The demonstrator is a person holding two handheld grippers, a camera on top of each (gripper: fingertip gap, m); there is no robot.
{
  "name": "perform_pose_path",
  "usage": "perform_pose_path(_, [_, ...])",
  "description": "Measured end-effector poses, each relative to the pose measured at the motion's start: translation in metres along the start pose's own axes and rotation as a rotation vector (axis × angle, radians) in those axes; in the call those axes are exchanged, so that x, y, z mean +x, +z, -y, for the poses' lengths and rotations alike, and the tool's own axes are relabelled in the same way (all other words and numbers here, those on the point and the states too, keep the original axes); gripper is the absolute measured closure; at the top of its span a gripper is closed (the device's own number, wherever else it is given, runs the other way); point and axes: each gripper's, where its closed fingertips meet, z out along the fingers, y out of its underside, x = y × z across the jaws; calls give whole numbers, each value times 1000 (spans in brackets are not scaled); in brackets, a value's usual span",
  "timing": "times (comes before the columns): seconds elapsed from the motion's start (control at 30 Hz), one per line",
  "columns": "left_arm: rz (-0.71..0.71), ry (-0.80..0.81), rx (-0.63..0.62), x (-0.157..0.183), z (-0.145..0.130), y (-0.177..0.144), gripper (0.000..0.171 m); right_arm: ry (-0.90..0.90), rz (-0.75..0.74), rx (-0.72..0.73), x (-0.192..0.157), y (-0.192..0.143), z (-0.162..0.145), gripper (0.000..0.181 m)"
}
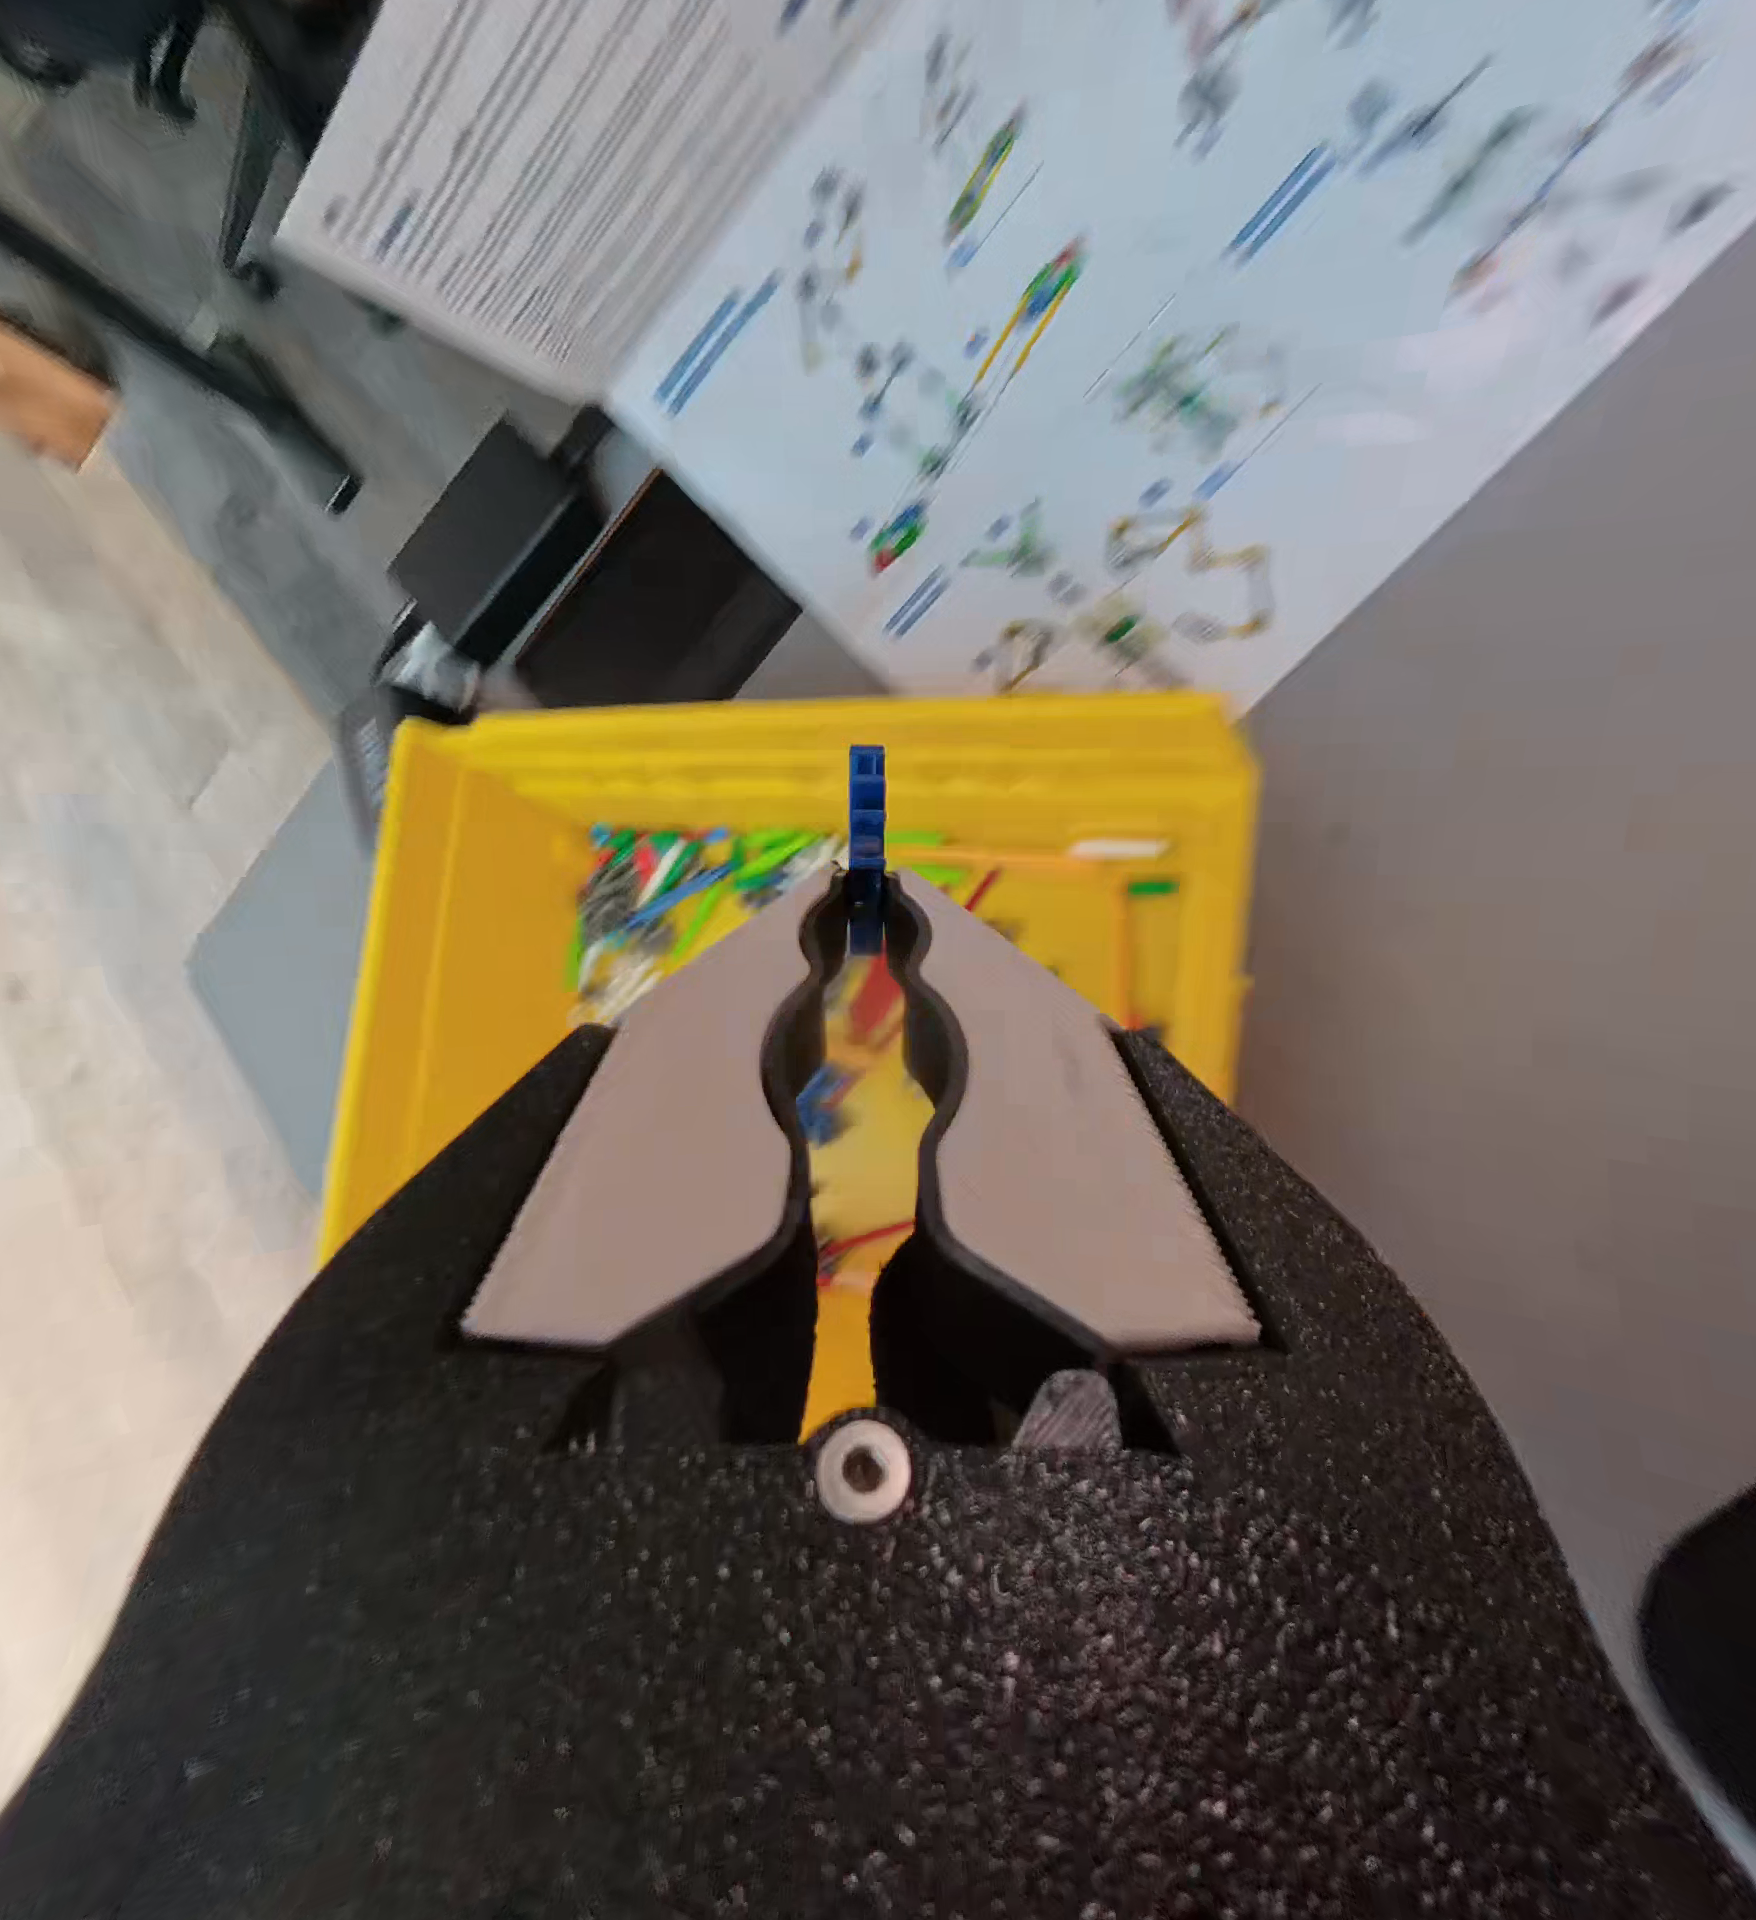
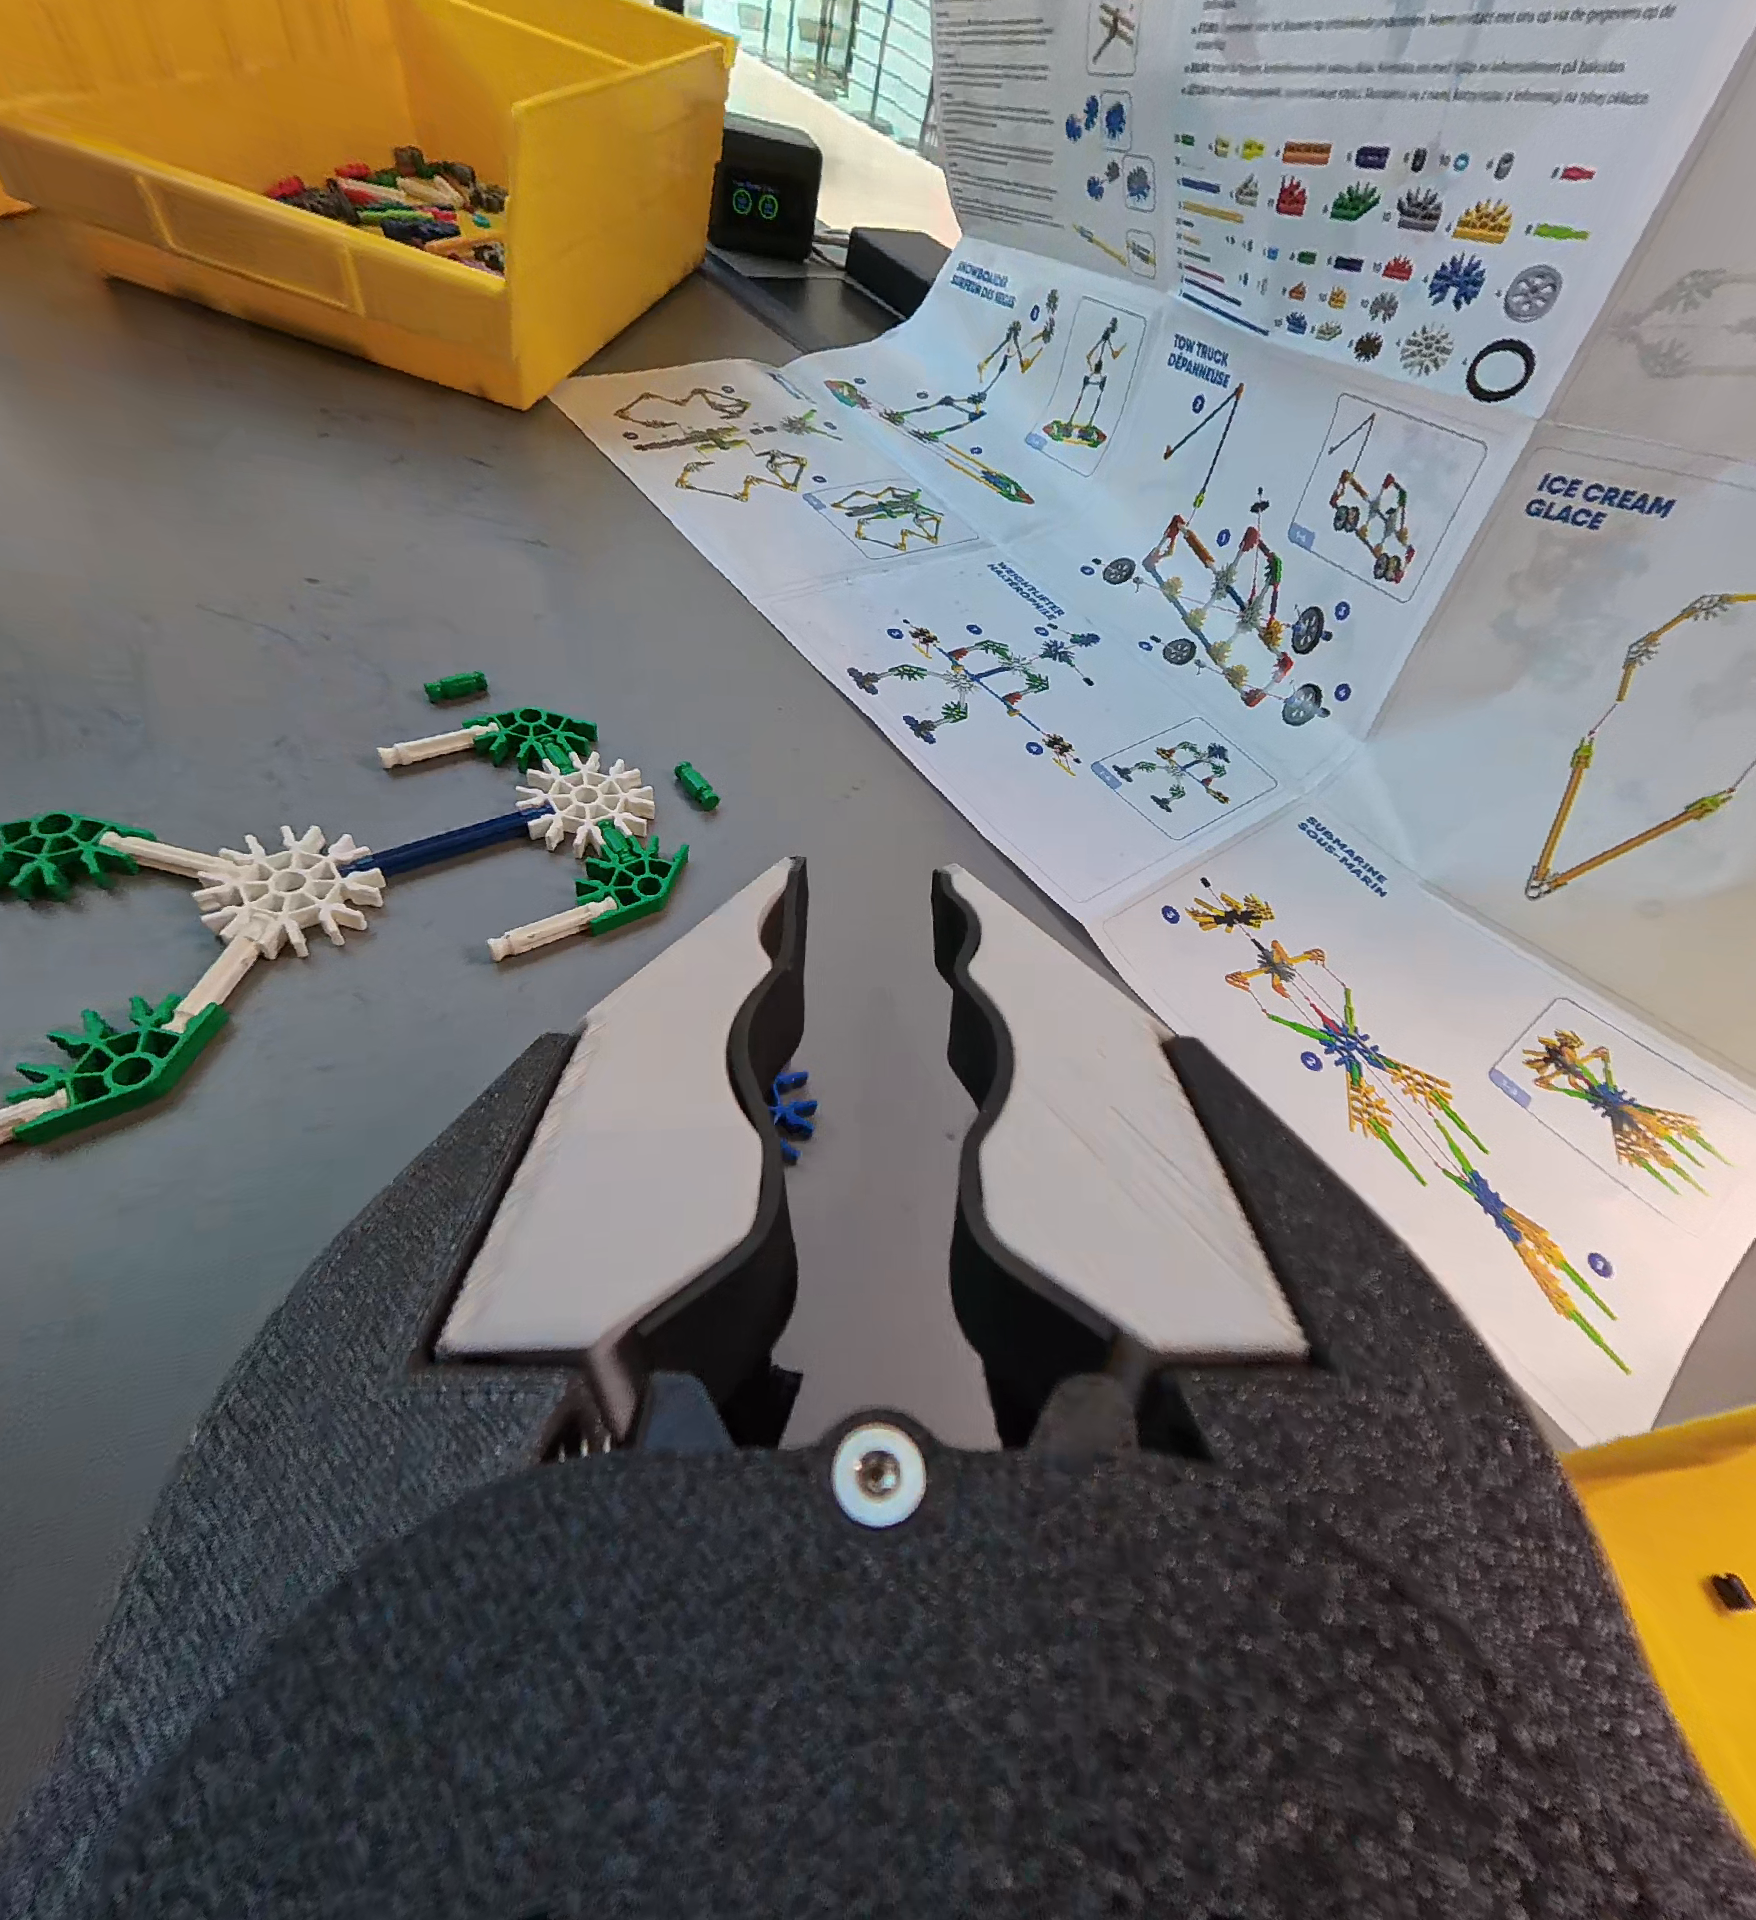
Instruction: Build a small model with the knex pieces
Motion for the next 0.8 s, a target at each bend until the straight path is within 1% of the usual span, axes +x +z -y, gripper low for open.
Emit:
perform_pose_path(0.1, [-314,-105,351,110,56,-9,167,-53,28,68,-13,1,14,137])
perform_pose_path(0.13, [-423,-139,448,146,69,-11,167,-68,45,87,-19,3,20,130])
perform_pose_path(0.17, [-523,-180,517,179,79,-9,167,-88,63,101,-24,4,25,126])
perform_pose_path(0.23, [-713,-284,589,232,93,3,167,-143,103,124,-38,9,39,121])
perform_pose_path(0.3, [-905,-401,589,268,104,17,167,-226,150,130,-54,13,53,118])
perform_pose_path(0.37, [-1061,-483,557,292,112,26,167,-318,190,122,-70,19,65,113])
perform_pose_path(0.4, [-1117,-499,545,301,114,28,167,-347,207,122,-76,22,69,110])
perform_pose_path(0.47, [-1189,-527,518,313,114,31,167,-357,237,136,-87,29,75,111])
perform_pose_path(0.5, [-1213,-545,514,316,112,32,167,-350,260,139,-92,32,74,116])
perform_pose_path(0.53, [-1229,-565,510,318,109,34,167,-345,279,138,-96,35,70,125])
perform_pose_path(0.6, [-1259,-607,481,322,100,38,167,-341,263,139,-98,39,61,144])
perform_pose_path(0.67, [-1278,-645,448,326,92,44,167,-350,279,106,-100,41,49,147])
perform_pose_path(0.8, [-1330,-688,423,328,92,48,167,-302,308,105,-99,41,45,148])
